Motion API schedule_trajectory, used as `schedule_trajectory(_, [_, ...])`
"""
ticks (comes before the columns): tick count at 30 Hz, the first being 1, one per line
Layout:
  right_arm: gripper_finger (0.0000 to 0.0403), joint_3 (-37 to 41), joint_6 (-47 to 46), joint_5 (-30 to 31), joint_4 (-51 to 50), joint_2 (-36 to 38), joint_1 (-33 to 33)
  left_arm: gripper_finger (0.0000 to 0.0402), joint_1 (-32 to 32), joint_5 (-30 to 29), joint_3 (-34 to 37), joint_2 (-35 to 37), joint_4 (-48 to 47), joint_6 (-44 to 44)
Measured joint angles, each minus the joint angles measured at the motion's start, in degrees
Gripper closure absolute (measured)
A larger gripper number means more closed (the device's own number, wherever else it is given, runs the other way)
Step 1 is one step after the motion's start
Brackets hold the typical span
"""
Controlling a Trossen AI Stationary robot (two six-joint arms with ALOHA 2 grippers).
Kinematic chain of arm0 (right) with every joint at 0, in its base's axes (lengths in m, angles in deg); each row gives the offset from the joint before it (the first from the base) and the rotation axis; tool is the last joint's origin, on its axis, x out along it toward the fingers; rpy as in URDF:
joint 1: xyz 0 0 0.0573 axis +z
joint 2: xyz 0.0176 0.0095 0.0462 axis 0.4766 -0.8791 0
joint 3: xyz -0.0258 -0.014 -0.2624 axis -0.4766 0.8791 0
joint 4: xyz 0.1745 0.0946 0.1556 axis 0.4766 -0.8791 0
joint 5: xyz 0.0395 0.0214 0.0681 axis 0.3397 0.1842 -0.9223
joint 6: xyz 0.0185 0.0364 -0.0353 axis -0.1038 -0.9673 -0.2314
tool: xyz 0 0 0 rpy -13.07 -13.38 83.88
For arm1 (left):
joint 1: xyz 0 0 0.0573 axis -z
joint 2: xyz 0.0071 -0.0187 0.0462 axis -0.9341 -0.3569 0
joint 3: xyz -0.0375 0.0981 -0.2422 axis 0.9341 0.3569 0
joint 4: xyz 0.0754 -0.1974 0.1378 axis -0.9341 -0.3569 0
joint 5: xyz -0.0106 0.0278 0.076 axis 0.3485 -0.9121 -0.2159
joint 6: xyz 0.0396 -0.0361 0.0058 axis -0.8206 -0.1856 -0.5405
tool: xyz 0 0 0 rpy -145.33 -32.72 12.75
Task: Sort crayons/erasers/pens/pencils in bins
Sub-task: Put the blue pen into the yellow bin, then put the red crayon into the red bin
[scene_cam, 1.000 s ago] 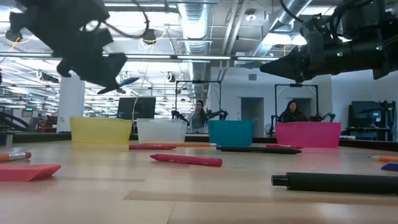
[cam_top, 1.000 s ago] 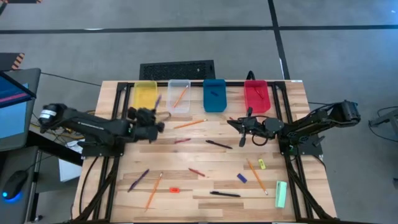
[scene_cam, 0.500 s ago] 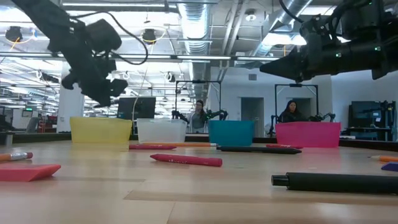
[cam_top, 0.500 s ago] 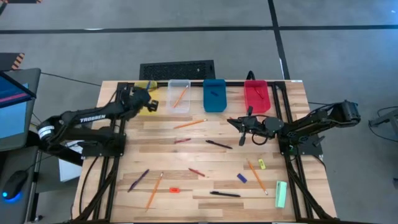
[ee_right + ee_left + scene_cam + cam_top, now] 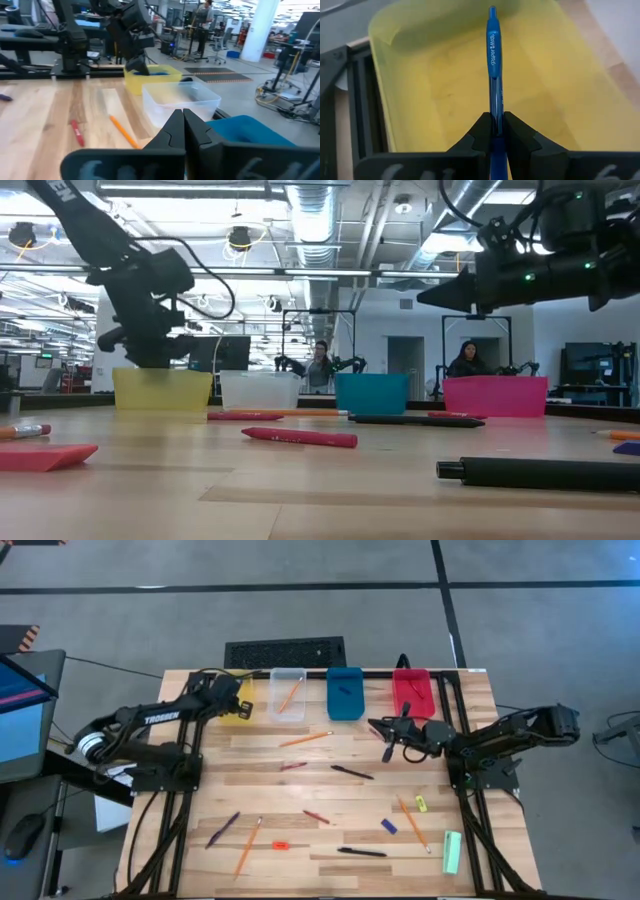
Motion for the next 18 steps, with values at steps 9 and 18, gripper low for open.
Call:
schedule_trajectory(9, [0.04, 0.0, 3.02, -0.01, 1.05, 0.02, -0.92, 0.036, -0.7, 1.05, -0.11, -1.75, -0.46, -0.37])
schedule_trajectory(18, [0.04, -2.54, 7.73, -0.01, 3.04, 0.02, -0.52, 0.0324, -0.68, 1.9, -0.13, -1.75, -3.15, -0.8])
